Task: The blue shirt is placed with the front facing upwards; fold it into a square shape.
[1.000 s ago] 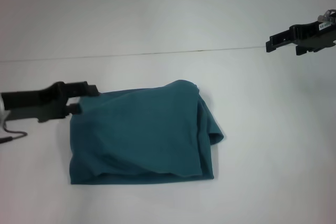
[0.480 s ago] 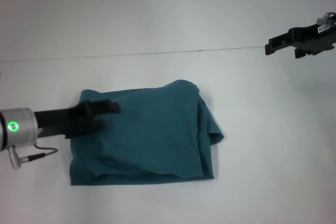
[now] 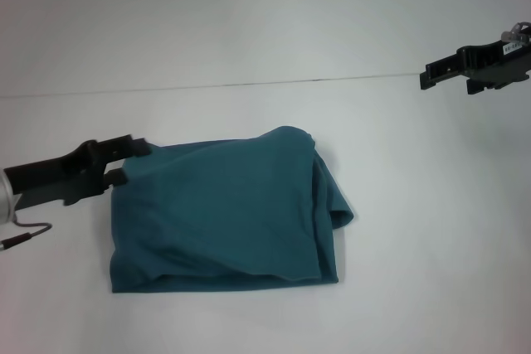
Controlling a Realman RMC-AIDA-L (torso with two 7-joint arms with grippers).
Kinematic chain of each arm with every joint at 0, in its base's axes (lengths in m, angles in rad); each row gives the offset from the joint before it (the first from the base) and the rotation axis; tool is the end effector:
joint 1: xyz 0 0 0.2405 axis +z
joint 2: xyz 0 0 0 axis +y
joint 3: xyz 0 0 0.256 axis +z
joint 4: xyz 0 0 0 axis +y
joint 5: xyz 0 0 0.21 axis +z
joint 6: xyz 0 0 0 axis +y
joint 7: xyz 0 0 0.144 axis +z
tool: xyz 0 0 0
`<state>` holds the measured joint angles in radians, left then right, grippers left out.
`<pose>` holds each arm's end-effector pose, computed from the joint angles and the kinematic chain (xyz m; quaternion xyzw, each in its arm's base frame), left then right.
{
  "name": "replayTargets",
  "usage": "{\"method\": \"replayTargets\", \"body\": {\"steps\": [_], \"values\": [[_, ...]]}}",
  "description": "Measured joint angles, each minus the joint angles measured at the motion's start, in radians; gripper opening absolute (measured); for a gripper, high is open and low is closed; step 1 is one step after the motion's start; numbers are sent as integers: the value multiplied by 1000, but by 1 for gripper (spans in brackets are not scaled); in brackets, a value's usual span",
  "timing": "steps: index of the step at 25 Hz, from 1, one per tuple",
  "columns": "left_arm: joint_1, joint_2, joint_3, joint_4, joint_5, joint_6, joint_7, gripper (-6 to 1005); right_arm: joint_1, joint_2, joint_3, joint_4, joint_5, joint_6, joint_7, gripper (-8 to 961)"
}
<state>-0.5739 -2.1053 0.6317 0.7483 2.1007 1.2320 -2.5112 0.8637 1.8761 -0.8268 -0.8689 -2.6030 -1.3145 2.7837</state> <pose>-0.2774 0.3800 0.0174 -0.6640 -0.6733 -0.2816 0.1628 0.2193 0.4569 0.1098 -0.7579 0.5747 0.0263 0.3077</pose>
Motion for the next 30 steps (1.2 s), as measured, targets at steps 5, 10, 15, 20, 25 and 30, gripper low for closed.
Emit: {"method": "replayTargets", "body": {"steps": [5,10,15,20,25,30], "values": [[0,2,11,-34,14,-33,3,764,0,0,1,9,0,0,-5,927],[-15,-1,64,-82,26,-95,7,764,1,1,2,9,0,1,-6,927],[-24,-12,77,-104,22,-75,21,764,-3,1,2,10,0,2,-6,927],[1,-9,39,-33,-4,6,19,765,-3,2,2,10,0,-3,-14,927],[19,25,-47,11,-10,264,164,764,-25,11,11,10,132,-60,-190,927],[51,45,-99,50,-2,523,466,765,-108,58,22,6,399,-180,-541,927]]}}
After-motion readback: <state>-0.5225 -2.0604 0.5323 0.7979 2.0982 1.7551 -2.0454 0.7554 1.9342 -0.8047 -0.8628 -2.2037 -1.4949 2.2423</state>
